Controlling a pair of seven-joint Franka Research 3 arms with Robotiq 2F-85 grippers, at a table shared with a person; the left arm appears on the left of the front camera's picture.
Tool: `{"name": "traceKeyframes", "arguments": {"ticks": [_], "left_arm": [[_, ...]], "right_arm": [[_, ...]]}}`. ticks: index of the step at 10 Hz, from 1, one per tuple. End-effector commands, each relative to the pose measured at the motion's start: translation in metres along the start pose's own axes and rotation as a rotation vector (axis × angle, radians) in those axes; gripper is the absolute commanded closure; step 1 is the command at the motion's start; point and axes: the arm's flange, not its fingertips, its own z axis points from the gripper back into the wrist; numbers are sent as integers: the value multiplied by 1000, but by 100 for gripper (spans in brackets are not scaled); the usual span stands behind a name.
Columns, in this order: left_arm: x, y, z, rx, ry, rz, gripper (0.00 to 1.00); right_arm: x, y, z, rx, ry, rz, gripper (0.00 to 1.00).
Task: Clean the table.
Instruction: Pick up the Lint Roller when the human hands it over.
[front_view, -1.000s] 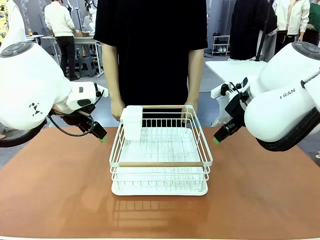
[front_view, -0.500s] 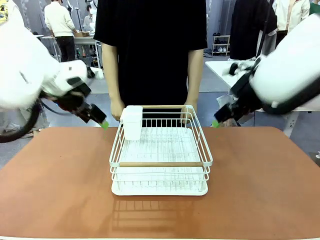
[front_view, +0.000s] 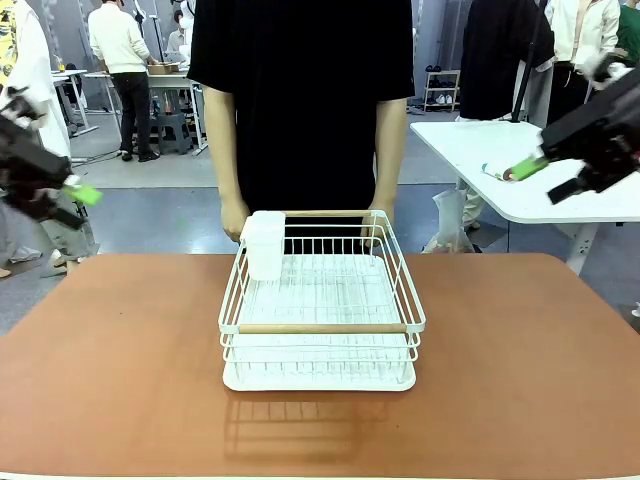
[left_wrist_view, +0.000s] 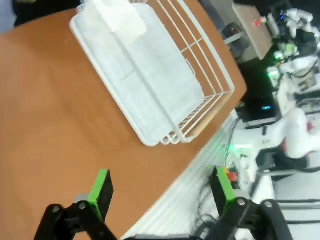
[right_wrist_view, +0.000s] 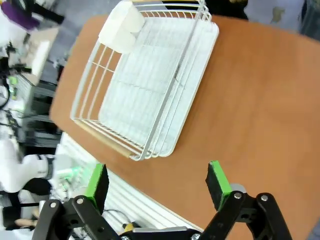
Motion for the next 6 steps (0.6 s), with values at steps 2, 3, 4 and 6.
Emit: {"name": "traceKeyframes", "arguments": {"ticks": [2,3,4,6], "left_arm": [[-24,53,25,-93,-70,131,0],[-41,73,36,-140,-112,177,0],[-53,88,43,-175,-158,215,0],[-64,109,51,-186,-190,260,0]], "right_arm": [[-14,-65,39,173,6,-155,0],[-24,-93,52,215,-13,-210,0],[-33,-121,63,256,-36,-260,0],[-52,-171,83,334,-111,-364,0]]}}
